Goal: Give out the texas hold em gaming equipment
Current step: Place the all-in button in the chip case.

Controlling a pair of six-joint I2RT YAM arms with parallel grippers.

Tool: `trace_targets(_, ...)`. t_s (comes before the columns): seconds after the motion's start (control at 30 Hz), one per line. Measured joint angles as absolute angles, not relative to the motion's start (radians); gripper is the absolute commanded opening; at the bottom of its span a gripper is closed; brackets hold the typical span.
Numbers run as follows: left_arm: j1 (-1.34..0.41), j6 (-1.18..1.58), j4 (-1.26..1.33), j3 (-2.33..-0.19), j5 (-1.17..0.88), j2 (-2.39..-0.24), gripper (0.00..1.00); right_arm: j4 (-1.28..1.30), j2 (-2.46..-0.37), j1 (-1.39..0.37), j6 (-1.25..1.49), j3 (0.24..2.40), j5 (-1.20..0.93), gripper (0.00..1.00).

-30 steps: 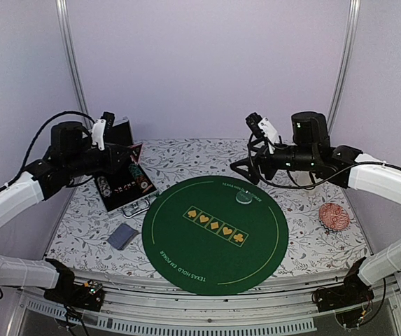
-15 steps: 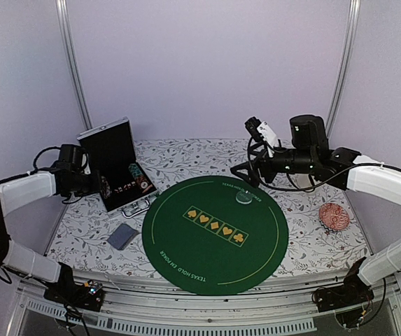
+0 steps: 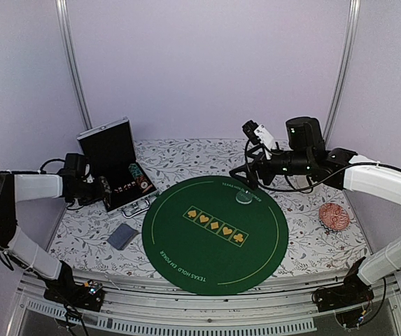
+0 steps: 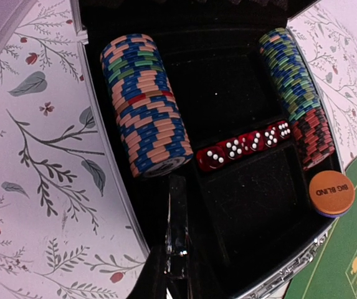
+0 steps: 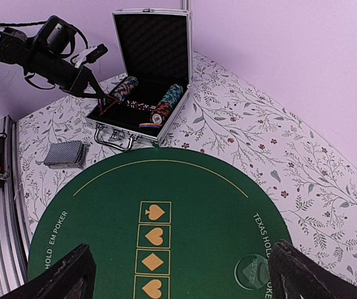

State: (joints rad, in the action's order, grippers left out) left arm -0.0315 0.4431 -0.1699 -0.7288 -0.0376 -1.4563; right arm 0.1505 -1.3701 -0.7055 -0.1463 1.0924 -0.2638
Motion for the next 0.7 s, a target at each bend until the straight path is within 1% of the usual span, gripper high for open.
trace_targets(0.03,-0.031,0.447,-0.167,-0.727,-0.042,-1.46,0.0,0.15,-1.37,-0.706,-0.146,1.092,-0.264,0.99)
trace_targets(0.17,-0.03,0.466,-0.155,-0.723,-0.052,-1.473,0.06,0.151,-1.37,-0.706,-0.146,1.092,-0.264,0.99)
trace_targets(0.4,-0.017,0.478,-0.141,-0.719,-0.057,-1.48,0.18,0.154,-1.37,-0.706,-0.146,1.092,-0.264,0.99)
trace_targets(0.5,-0.01,0.477,-0.147,-0.719,-0.045,-1.491,0.28,0.157,-1.37,-0.706,-0.146,1.092,-0.264,0.99)
trace_targets(0.6,-0.005,0.477,-0.155,-0.719,-0.028,-1.491,0.43,0.157,-1.37,-0.706,-0.146,1.092,-0.264,0.99)
trace_targets(0.7,-0.003,0.477,-0.166,-0.719,-0.009,-1.483,0.46,0.158,-1.37,-0.706,-0.146,1.092,-0.264,0.99)
